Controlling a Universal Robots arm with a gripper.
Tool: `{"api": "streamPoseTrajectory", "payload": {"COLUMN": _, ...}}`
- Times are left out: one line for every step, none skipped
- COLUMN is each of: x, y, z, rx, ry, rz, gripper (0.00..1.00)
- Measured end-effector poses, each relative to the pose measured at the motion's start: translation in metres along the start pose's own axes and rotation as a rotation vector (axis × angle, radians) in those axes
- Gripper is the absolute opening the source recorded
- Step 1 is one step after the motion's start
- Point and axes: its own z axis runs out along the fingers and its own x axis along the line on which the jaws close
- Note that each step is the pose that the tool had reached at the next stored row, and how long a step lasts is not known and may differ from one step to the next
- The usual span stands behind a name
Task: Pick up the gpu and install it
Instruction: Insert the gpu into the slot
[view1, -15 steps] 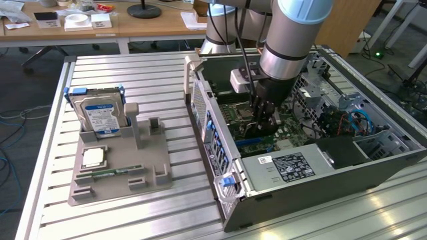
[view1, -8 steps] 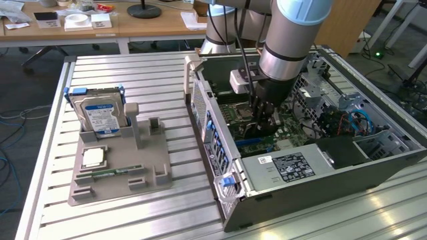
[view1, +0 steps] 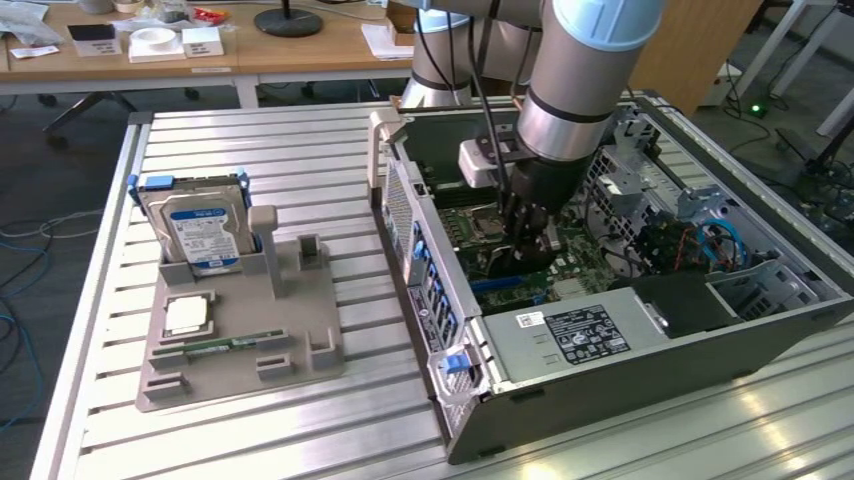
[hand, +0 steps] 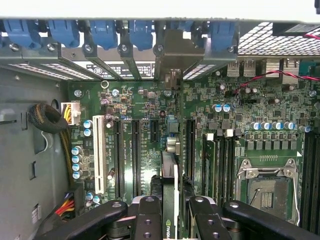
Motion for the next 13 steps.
{"api": "streamPoseTrajectory", "payload": {"x": 0.0, "y": 0.0003, "z": 0.0001, "rx": 0.0, "ry": -0.0001, "rz": 0.0, "gripper": 0.26}}
{"api": "streamPoseTrajectory", "payload": {"x": 0.0, "y": 0.0004, "z": 0.0001, "rx": 0.0, "ry": -0.0001, "rz": 0.0, "gripper": 0.26}}
{"api": "streamPoseTrajectory", "payload": {"x": 0.0, "y": 0.0005, "z": 0.0001, "rx": 0.0, "ry": 0.0, "rz": 0.0, "gripper": 0.26}}
{"api": "streamPoseTrajectory", "payload": {"x": 0.0001, "y": 0.0005, "z": 0.0002, "rx": -0.0001, "ry": 0.0001, "rz": 0.0, "gripper": 0.26}}
{"api": "streamPoseTrajectory", "payload": {"x": 0.0001, "y": 0.0006, "z": 0.0007, "rx": 0.0, "ry": -0.0001, "rz": 0.0, "gripper": 0.26}}
{"api": "streamPoseTrajectory", "payload": {"x": 0.0001, "y": 0.0007, "z": 0.0012, "rx": 0.0001, "ry": -0.0001, "rz": 0.0, "gripper": 0.26}}
{"api": "streamPoseTrajectory", "payload": {"x": 0.0001, "y": 0.0007, "z": 0.0017, "rx": -0.0001, "ry": 0.0001, "rz": 0.0, "gripper": 0.26}}
{"api": "streamPoseTrajectory", "payload": {"x": 0.0001, "y": 0.0007, "z": 0.0023, "rx": 0.0, "ry": 0.0, "rz": 0.0, "gripper": 0.26}}
{"api": "streamPoseTrajectory", "payload": {"x": 0.0002, "y": 0.0007, "z": 0.0028, "rx": 0.0, "ry": 0.0, "rz": 0.0, "gripper": 0.26}}
{"api": "streamPoseTrajectory", "payload": {"x": 0.0002, "y": 0.0007, "z": 0.0031, "rx": -0.0001, "ry": 0.0001, "rz": 0.0, "gripper": 0.26}}
{"api": "streamPoseTrajectory", "payload": {"x": 0.0002, "y": 0.0007, "z": 0.0034, "rx": -0.0001, "ry": 0.0002, "rz": 0.0, "gripper": 0.26}}
{"api": "streamPoseTrajectory", "payload": {"x": 0.0002, "y": 0.0007, "z": 0.0039, "rx": 0.0, "ry": 0.0, "rz": 0.0, "gripper": 0.26}}
{"api": "streamPoseTrajectory", "payload": {"x": 0.0002, "y": 0.0008, "z": 0.0044, "rx": 0.0, "ry": -0.0001, "rz": 0.0, "gripper": 0.26}}
